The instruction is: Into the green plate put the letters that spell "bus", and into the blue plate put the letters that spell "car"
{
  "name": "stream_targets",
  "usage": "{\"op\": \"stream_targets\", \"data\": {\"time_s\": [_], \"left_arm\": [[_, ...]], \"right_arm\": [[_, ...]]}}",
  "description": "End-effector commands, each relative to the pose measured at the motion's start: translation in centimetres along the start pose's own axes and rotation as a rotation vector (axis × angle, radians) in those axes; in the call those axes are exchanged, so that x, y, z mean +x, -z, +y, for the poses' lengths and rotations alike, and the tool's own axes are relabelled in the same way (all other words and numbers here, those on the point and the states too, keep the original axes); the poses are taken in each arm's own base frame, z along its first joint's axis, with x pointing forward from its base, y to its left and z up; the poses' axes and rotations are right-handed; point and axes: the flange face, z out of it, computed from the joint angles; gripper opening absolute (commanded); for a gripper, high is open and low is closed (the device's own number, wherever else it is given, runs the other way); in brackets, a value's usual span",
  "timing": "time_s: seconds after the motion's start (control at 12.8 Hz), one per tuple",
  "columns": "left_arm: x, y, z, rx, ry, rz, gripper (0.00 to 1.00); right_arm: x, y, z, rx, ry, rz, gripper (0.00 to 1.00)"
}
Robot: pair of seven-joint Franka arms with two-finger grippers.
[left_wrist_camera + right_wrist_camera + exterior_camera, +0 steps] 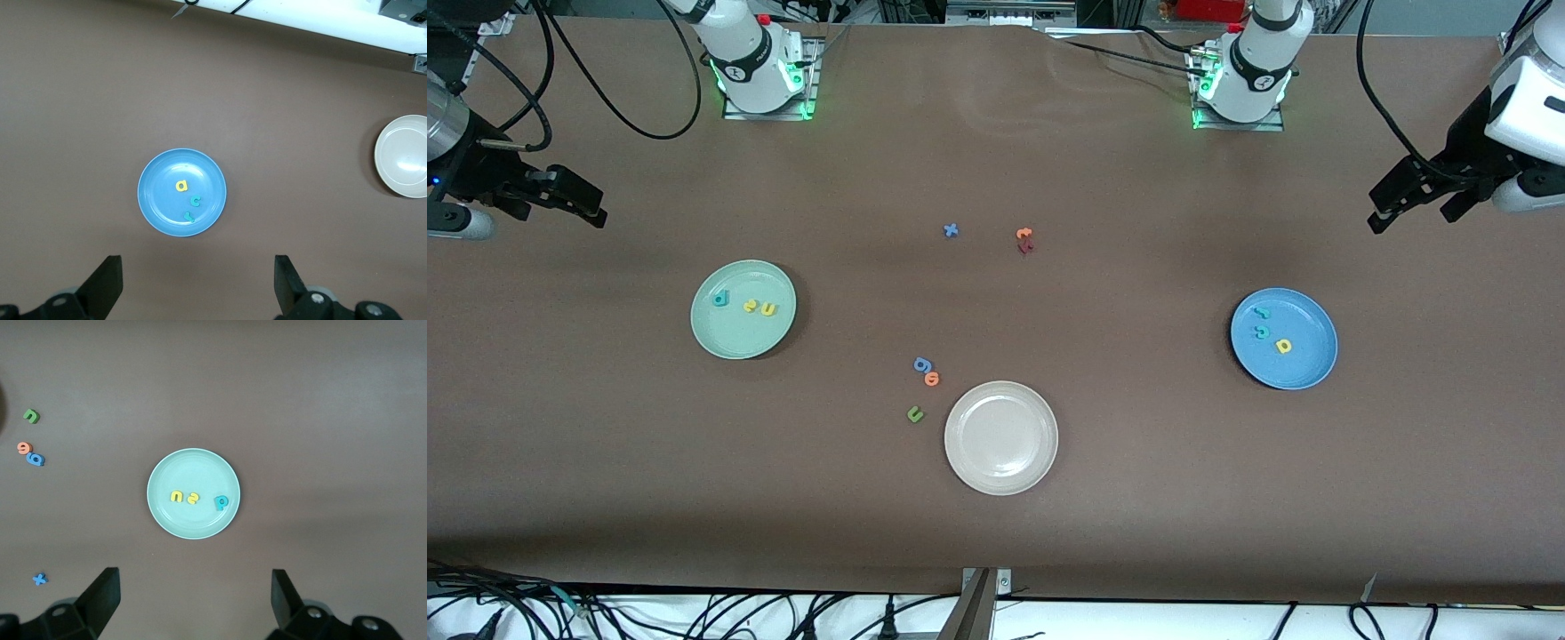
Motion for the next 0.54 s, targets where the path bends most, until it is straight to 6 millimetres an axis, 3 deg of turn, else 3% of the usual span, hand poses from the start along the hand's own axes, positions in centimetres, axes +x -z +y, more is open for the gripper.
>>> {"op": "stream_targets", "data": {"time_s": [0.0,0.31,0.47], "left_arm": [[-0.5,-0.6,-1.1,-0.007,0.026,-0.021,1.0],[-0.96,0.1,-0.73,-0.012,0.025,-0.014,1.0],[-0.95,-0.3,-0.84,-0.007,0.118,-0.03,1.0]], "right_arm": [[-0.19,0.44,-0.11,-0.004,0.0,-0.003,1.0],[-0.2,0.46,-0.28,-0.004,0.004,-0.001,1.0],[-0.2,0.46,-0.28,-0.004,0.003,-0.001,1.0]]}}
